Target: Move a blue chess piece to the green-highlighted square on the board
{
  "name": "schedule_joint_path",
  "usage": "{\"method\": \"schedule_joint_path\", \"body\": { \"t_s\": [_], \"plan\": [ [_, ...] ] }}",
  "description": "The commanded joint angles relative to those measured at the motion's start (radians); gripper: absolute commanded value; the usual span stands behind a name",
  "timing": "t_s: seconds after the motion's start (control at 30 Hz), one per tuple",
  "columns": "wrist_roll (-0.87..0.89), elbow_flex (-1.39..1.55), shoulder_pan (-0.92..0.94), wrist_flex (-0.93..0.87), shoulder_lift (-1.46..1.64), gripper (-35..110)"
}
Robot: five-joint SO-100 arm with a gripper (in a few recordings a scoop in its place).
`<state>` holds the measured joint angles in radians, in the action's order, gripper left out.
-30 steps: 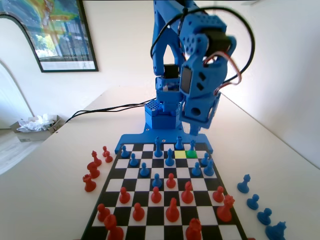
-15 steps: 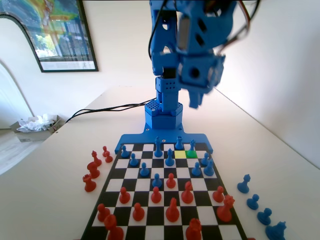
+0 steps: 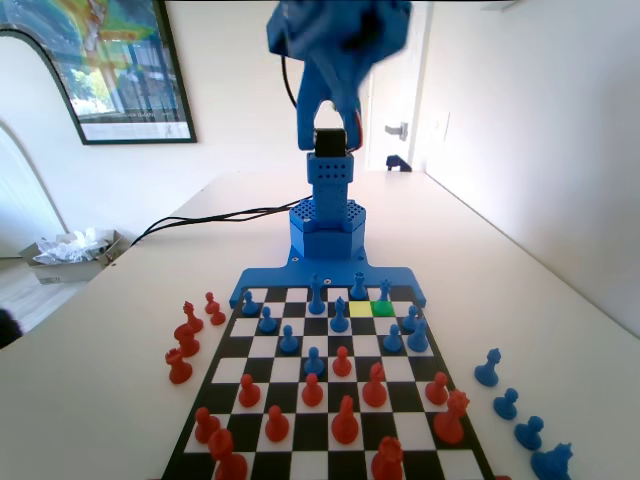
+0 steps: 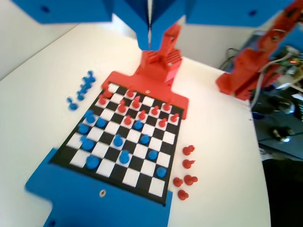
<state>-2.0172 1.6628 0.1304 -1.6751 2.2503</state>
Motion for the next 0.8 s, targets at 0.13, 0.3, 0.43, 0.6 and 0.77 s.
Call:
{"method": "schedule_joint_path", "body": {
  "t_s": [0.13, 0.3, 0.43, 0.6, 0.77],
  "plan": [
    [0.055, -0.02, 0.124, 0.072, 0.094, 1],
    [0.064, 0.037, 0.172, 0.092, 0.179, 1],
    [0.072, 0.115, 0.201, 0.103, 0.282, 1],
    [0.098, 0.218, 0.215, 0.117, 0.426, 1],
    [0.123, 0.253, 0.219, 0.098, 0.517, 1]
  ]
}}
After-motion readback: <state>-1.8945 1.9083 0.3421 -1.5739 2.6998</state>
